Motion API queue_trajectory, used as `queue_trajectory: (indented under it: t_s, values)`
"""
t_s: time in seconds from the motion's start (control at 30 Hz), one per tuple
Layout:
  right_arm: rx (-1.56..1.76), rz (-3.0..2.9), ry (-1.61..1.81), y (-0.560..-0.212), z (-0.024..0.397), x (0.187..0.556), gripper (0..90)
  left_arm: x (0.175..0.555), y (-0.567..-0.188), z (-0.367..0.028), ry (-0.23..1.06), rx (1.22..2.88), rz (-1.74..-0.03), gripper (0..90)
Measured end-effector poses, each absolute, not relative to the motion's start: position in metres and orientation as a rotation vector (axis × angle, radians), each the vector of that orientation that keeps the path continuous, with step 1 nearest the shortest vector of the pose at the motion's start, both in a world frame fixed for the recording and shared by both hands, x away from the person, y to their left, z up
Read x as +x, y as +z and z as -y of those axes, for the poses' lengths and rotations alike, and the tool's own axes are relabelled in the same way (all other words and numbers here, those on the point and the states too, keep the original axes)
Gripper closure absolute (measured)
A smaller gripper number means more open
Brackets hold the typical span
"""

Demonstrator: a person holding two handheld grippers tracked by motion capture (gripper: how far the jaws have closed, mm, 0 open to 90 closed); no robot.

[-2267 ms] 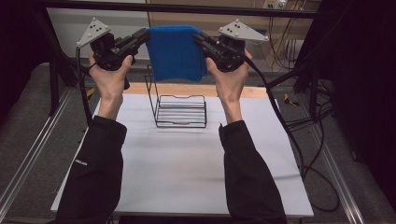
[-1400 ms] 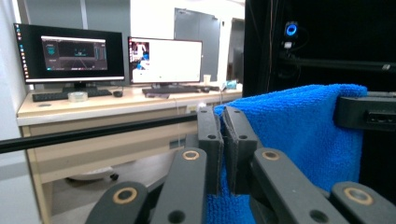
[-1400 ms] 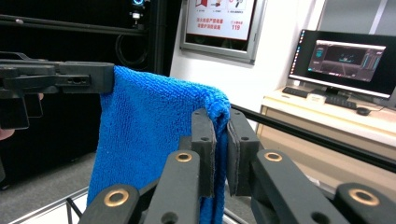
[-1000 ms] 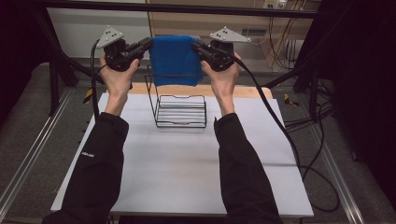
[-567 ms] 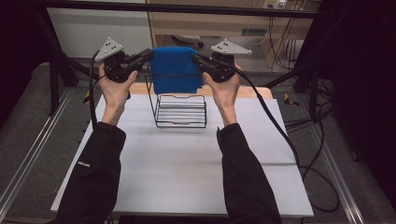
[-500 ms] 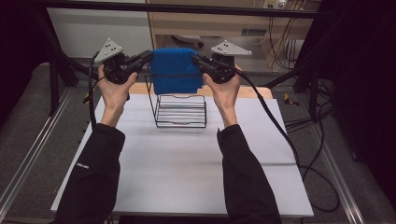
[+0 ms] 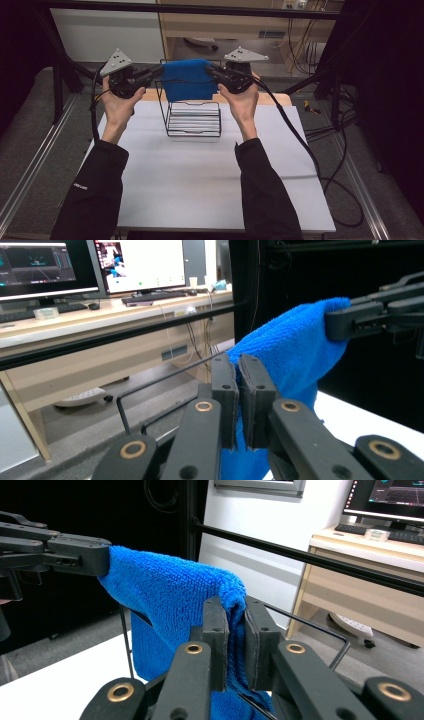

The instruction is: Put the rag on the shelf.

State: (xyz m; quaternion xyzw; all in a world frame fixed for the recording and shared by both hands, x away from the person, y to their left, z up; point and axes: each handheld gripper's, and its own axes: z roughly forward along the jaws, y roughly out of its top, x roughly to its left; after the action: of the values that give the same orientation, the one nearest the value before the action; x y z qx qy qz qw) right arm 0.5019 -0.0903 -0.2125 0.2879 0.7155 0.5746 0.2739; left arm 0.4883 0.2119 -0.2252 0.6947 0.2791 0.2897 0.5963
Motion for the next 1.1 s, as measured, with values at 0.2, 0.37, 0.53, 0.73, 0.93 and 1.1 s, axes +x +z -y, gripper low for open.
queue_trajectory:
  t_s: [0.2, 0.37, 0.53, 0.73, 0.93, 1.1]
  values:
    - [0.771, -1.953, 1.517, -0.213, 0.091, 0.498, 82.1, 0.485, -0.227, -0.211, 0.666, 1.635, -0.641, 85.7]
    - [0.789, -1.996, 1.508, -0.217, 0.094, 0.495, 81.3, 0.481, -0.23, -0.211, 0.643, 1.675, -0.634, 85.5]
    - [0.807, -2.031, 1.499, -0.224, 0.097, 0.495, 80.9, 0.479, -0.236, -0.209, 0.632, 1.712, -0.635, 85.1]
    - [0.8, -2.034, 1.492, -0.23, 0.098, 0.493, 72.2, 0.478, -0.242, -0.208, 0.625, 1.756, -0.635, 85.0]
    - [0.783, -2.022, 1.526, -0.229, 0.103, 0.486, 51.4, 0.477, -0.248, -0.205, 0.649, 1.786, -0.627, 85.7]
    - [0.791, -1.984, 1.628, -0.221, 0.109, 0.478, 42.2, 0.475, -0.251, -0.201, 0.655, 1.797, -0.618, 85.9]
